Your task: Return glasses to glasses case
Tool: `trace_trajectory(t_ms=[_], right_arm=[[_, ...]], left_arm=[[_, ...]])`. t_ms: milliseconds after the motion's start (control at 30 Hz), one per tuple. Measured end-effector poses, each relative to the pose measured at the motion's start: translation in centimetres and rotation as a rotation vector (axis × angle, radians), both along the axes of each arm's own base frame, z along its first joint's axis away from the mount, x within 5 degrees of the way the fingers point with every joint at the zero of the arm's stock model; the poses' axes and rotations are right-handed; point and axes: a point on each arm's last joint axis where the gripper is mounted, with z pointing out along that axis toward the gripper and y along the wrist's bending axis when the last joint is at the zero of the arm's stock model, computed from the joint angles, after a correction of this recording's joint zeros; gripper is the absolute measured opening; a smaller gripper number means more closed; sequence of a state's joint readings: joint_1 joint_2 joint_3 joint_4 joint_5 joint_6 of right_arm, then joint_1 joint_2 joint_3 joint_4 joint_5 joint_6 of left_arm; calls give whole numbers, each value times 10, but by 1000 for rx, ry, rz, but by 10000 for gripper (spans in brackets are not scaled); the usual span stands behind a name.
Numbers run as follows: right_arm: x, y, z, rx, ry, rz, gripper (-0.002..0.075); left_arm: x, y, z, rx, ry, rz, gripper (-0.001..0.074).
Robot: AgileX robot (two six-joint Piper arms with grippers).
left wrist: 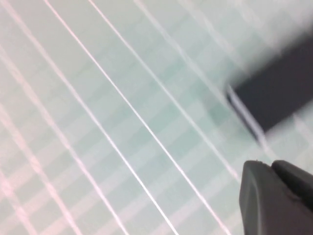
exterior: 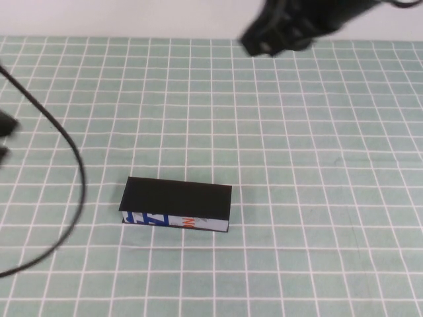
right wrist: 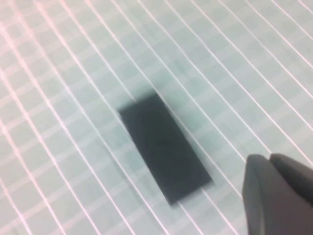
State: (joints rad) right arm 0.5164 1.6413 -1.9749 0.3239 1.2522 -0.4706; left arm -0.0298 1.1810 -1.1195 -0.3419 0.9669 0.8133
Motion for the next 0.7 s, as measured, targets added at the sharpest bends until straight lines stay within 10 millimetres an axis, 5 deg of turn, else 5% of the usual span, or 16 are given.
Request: trace_trajectory(t_ms=[133,233,400,700], right_arm=[[-26,-26,5,-32,-52,-105,-11],[-47,-43,10,4,-145,-162,-11],[-91,-73,1,67,-268,-217,-11],[-168,-122,-72,161,-378,-289,-11]], left_arm=[[-40,7,40,-73,-207,36,-1],[-65,1,47,-95,-276,9,-1],[-97,-5,33,-116,-358,-20,-1],[-129,1,-11,-266,-463,149,-1]])
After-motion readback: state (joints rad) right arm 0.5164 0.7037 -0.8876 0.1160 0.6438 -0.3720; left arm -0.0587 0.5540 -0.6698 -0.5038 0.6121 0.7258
